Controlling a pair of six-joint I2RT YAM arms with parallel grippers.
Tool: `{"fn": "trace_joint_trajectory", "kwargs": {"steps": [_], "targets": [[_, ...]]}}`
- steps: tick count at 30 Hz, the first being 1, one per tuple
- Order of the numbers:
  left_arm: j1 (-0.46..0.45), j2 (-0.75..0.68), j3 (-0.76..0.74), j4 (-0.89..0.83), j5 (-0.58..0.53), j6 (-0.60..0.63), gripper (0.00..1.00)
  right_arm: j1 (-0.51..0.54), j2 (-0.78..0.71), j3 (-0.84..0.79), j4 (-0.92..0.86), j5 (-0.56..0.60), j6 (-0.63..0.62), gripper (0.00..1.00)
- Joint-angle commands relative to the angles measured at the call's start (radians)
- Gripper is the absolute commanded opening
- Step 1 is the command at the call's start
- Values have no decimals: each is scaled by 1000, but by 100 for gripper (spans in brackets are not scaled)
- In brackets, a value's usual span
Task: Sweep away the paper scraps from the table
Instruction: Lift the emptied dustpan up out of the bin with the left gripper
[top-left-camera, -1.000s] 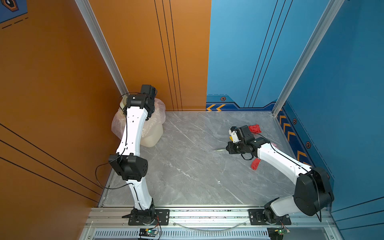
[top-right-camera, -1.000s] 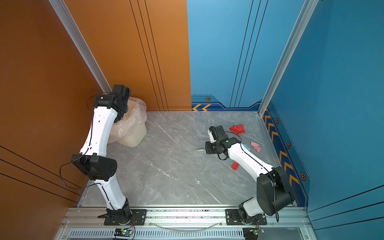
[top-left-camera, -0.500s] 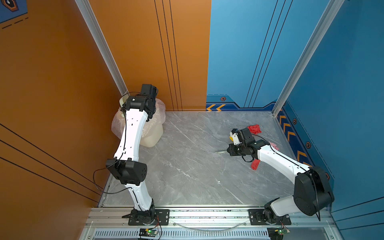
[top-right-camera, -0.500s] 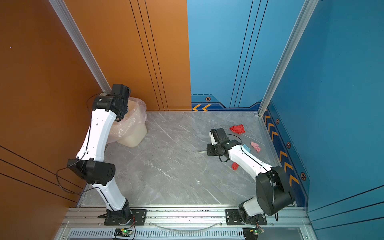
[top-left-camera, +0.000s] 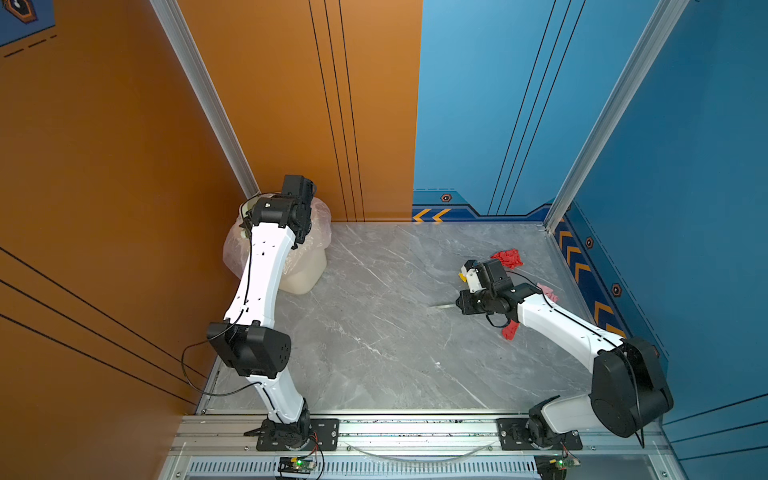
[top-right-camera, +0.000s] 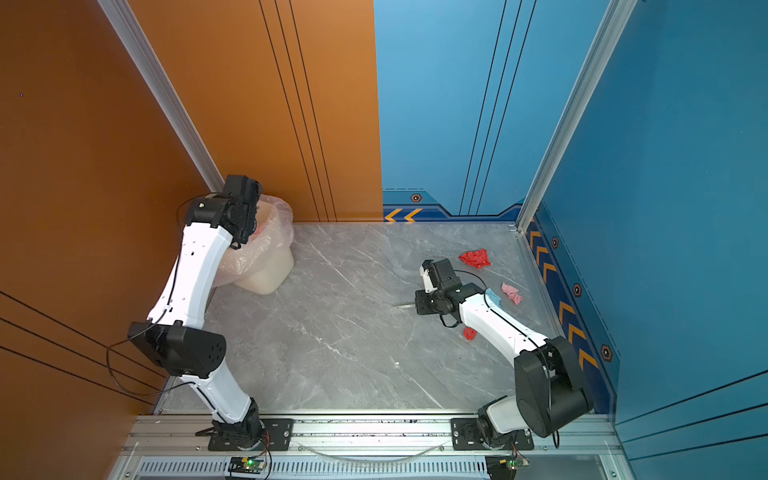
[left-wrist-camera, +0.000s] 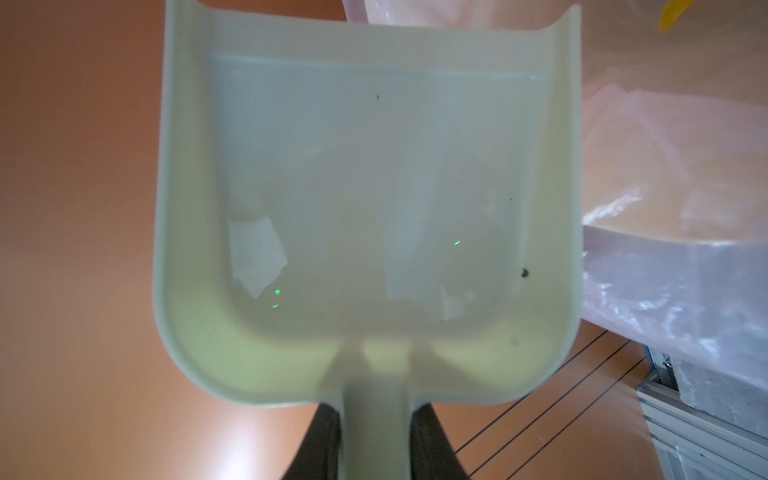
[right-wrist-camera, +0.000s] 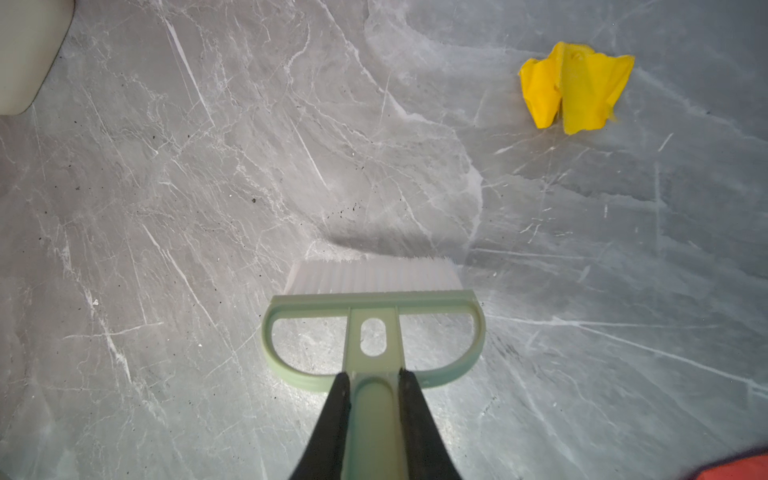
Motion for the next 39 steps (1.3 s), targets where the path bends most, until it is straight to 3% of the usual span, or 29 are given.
{"fn": "trace_joint_trajectory", "kwargs": {"steps": [1,9,22,26,31,39], "targets": [[6,-39,17,24,-18,2,0,-6,-28,-18,15,-7,-12,0],[6,-39,114,34,34,-93,0,-9,-48,-30,17,3,-10,0],[-25,-68,298,32,242,-325,0,-22,-86,-27,22,28,5,0],[-51,-117,263,33,363,-401,0,-35,-96,-17,15,39,14,0],[-78,-194,182,56,608,-518,0,-45,-107,0,-4,75,23,0],[-159,-359,-190,298,752,-640,0,-53,-116,45,-55,112,29,0]]}}
